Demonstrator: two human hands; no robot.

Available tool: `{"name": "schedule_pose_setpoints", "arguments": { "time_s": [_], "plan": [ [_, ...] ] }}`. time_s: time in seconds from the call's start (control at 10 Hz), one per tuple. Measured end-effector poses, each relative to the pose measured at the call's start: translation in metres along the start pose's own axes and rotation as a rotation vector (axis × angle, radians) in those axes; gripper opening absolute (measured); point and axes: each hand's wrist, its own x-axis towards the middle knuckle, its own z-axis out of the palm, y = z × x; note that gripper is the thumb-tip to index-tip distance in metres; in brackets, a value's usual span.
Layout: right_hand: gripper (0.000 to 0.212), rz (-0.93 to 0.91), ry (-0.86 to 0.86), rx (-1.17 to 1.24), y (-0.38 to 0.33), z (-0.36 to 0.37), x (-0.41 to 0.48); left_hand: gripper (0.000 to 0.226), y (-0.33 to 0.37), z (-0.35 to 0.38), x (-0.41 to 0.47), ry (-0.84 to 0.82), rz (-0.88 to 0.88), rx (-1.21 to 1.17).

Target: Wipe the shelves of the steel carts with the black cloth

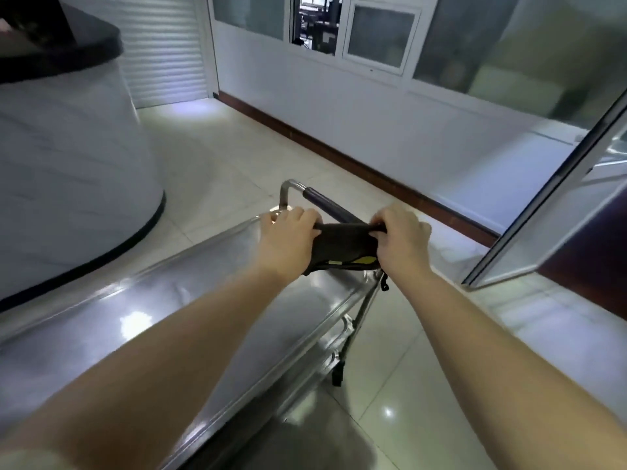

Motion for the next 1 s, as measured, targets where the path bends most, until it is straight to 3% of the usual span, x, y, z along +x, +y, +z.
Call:
{"name": "schedule_pose_setpoints", "arguments": {
  "time_s": [0.2, 0.4, 0.6, 0.8, 0.9, 1.0],
  "plan": [
    [0.024, -0.064, -0.016, 0.006, 0.057, 0.025, 0.082, 0.015, 0.016, 0.043, 0.068, 0.015, -0.154, -0.100],
    [0.026, -0.299, -0.236, -0.024, 0.110, 0.090, 0.223, 0.014, 0.009, 0.115, 0.168, -0.005, -0.396, -0.112],
    [0.027, -0.317, -0.503, -0.077, 0.130, 0.242, 0.333, 0.010, -0.048, 0.225, 0.258, -0.277, -0.699, -0.028],
    [0.024, -0.236, -0.614, 0.227, 0.135, 0.320, 0.331, 0.015, -0.063, 0.270, 0.255, -0.075, -0.912, -0.104],
    [0.024, -0.165, -0.699, 0.340, 0.140, 0.329, 0.323, 0.016, -0.060, 0.273, 0.251, -0.091, -0.941, -0.140],
    [0.036, -0.231, -0.658, 0.426, 0.125, 0.317, 0.339, 0.022, -0.070, 0.259, 0.255, -0.093, -0.903, -0.146]
  ]
}}
